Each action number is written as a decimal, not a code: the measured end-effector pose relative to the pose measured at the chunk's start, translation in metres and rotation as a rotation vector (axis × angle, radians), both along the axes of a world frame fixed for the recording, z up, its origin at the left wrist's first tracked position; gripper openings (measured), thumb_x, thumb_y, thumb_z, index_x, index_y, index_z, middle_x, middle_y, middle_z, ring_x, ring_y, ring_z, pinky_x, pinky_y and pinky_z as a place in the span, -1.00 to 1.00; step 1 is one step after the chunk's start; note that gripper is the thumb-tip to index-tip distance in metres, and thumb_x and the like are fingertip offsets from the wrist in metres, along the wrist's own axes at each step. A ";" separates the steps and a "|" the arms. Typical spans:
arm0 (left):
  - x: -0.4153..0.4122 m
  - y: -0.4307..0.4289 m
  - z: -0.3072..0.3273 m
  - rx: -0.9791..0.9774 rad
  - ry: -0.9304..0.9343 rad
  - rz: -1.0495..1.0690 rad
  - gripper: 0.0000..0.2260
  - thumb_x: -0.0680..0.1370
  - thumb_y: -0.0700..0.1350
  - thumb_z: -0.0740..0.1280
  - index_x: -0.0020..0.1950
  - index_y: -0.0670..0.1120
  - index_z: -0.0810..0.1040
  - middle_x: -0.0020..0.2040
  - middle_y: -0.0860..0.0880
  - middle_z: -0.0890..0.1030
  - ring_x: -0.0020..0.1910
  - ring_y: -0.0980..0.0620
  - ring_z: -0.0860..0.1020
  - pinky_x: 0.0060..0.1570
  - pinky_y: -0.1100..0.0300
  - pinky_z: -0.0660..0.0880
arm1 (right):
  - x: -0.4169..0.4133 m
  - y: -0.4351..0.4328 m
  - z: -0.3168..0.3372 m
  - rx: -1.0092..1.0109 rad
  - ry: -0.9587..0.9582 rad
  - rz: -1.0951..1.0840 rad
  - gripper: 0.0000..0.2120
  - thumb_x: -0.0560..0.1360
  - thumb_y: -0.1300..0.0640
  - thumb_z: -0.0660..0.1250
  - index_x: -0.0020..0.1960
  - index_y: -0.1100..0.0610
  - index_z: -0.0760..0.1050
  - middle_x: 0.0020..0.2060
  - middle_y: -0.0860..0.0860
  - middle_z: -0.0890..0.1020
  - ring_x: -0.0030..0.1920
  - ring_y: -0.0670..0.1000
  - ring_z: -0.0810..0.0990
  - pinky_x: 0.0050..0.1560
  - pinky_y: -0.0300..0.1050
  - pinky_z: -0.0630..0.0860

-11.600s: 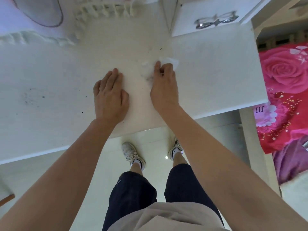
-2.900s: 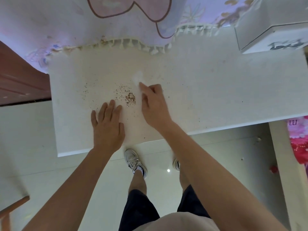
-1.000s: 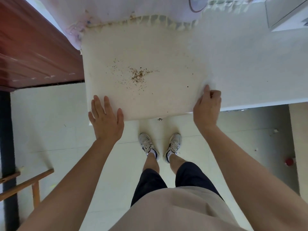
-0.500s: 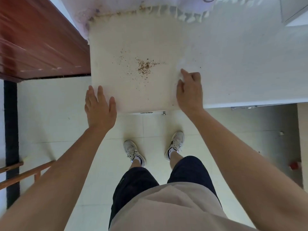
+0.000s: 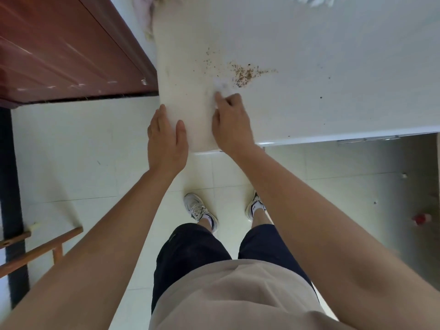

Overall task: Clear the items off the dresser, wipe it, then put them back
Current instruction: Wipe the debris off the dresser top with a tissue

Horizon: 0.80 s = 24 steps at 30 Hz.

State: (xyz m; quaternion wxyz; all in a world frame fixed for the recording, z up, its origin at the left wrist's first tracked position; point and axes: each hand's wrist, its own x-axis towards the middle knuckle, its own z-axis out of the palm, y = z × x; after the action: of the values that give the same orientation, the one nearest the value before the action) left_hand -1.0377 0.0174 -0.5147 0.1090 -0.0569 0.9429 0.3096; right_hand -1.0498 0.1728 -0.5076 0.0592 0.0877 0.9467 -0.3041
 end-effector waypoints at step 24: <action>-0.028 0.005 -0.001 0.402 -0.122 0.557 -0.59 0.63 -0.16 0.02 0.49 -0.02 0.29 0.36 0.03 0.48 0.29 0.11 0.44 0.34 0.19 0.33 | -0.055 -0.010 -0.006 0.116 -0.010 0.189 -0.44 0.49 0.38 0.13 0.49 0.19 0.27 0.22 0.17 0.38 0.11 0.20 0.47 0.13 -0.01 0.43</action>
State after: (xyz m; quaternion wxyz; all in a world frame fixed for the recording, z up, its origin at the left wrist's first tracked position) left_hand -1.0659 0.0220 -0.5157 0.0857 -0.3077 0.8031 0.5030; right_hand -1.1047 0.1631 -0.5133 0.0871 0.0027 0.9666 -0.2412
